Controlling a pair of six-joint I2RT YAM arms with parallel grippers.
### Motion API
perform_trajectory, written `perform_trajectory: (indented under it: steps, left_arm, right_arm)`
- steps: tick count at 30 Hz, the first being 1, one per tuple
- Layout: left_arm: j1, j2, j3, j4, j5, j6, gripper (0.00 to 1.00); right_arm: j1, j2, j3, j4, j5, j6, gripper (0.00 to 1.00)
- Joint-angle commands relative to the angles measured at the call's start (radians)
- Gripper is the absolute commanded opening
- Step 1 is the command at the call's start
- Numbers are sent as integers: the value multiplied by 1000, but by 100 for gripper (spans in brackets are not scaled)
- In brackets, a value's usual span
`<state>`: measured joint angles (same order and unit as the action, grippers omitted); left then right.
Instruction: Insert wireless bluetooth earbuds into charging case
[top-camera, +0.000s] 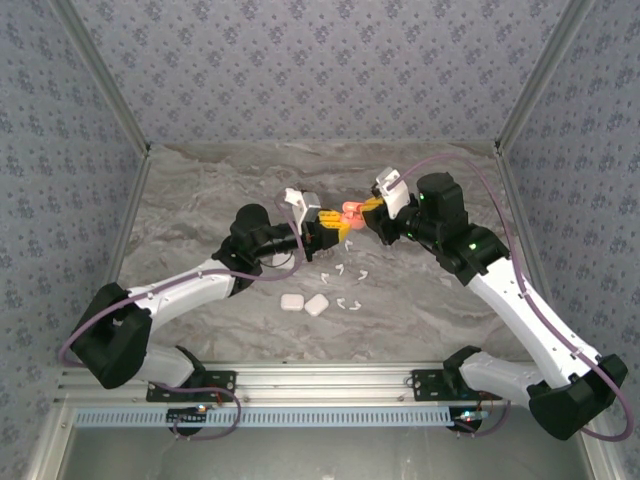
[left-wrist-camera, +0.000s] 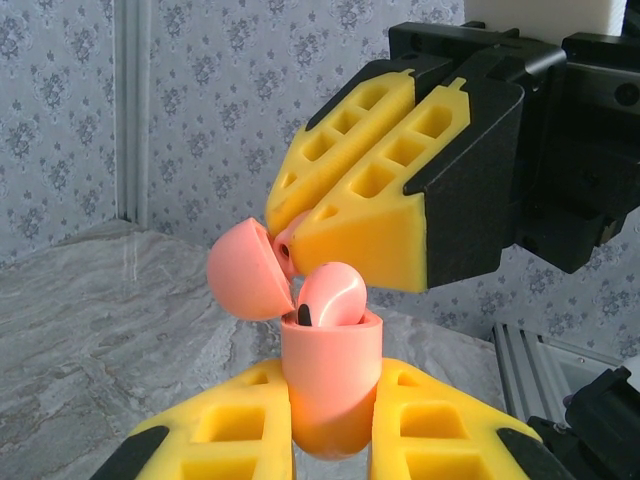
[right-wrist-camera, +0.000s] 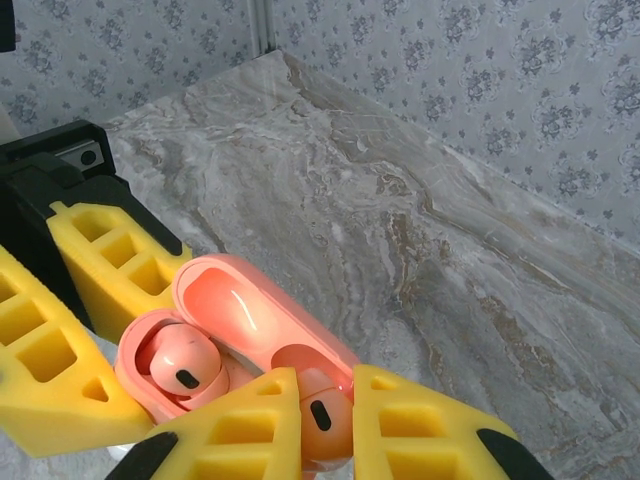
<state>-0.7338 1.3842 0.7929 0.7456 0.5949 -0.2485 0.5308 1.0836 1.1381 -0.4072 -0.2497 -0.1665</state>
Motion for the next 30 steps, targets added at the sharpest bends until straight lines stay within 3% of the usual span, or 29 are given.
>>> perform_trajectory:
  steps: [1, 11, 30]
  left_arm:
    - [-6, -4, 39, 53, 18, -2, 0]
    - [-7, -13, 34, 70, 24, -12, 0]
    - [-7, -10, 26, 119, 23, -49, 0]
  right_arm:
    - [0, -9, 11, -19, -36, -17, 15]
    - [-32, 1, 11, -34, -157, 8, 15]
    - [-72, -9, -16, -42, -228, 8, 15]
